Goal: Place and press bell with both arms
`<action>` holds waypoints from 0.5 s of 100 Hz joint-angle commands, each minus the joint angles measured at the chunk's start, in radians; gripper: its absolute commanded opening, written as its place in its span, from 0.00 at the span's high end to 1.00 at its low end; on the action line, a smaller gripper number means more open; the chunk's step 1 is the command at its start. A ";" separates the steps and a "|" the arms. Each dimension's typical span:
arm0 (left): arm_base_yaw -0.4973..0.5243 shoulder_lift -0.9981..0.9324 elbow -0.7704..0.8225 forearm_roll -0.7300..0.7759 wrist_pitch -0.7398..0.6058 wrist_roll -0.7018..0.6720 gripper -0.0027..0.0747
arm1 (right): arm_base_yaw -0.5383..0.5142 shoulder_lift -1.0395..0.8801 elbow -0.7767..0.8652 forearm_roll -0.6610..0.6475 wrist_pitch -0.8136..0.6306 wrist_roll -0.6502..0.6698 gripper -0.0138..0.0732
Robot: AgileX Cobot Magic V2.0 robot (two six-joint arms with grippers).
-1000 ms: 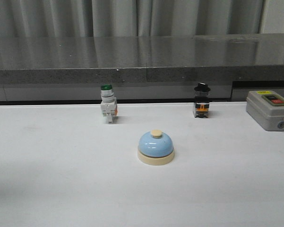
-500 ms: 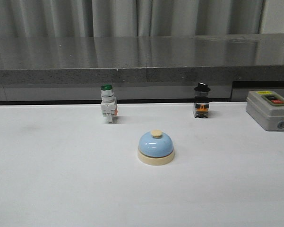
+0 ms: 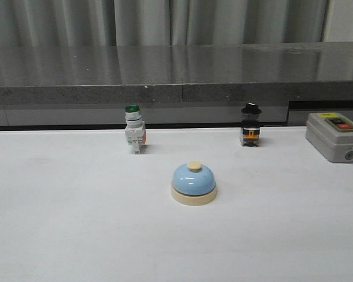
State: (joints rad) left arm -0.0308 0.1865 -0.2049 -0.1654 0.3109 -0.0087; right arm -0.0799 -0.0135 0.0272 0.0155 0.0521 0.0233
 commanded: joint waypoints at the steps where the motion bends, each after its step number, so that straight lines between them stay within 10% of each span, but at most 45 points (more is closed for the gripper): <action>1: 0.001 -0.052 0.018 0.019 -0.155 0.000 0.99 | -0.005 -0.011 -0.015 -0.009 -0.083 -0.002 0.91; 50: 0.001 -0.221 0.250 0.115 -0.330 -0.009 0.99 | -0.005 -0.011 -0.015 -0.009 -0.083 -0.002 0.91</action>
State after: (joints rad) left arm -0.0308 -0.0057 0.0014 -0.0452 0.0796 -0.0087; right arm -0.0799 -0.0135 0.0272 0.0155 0.0514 0.0233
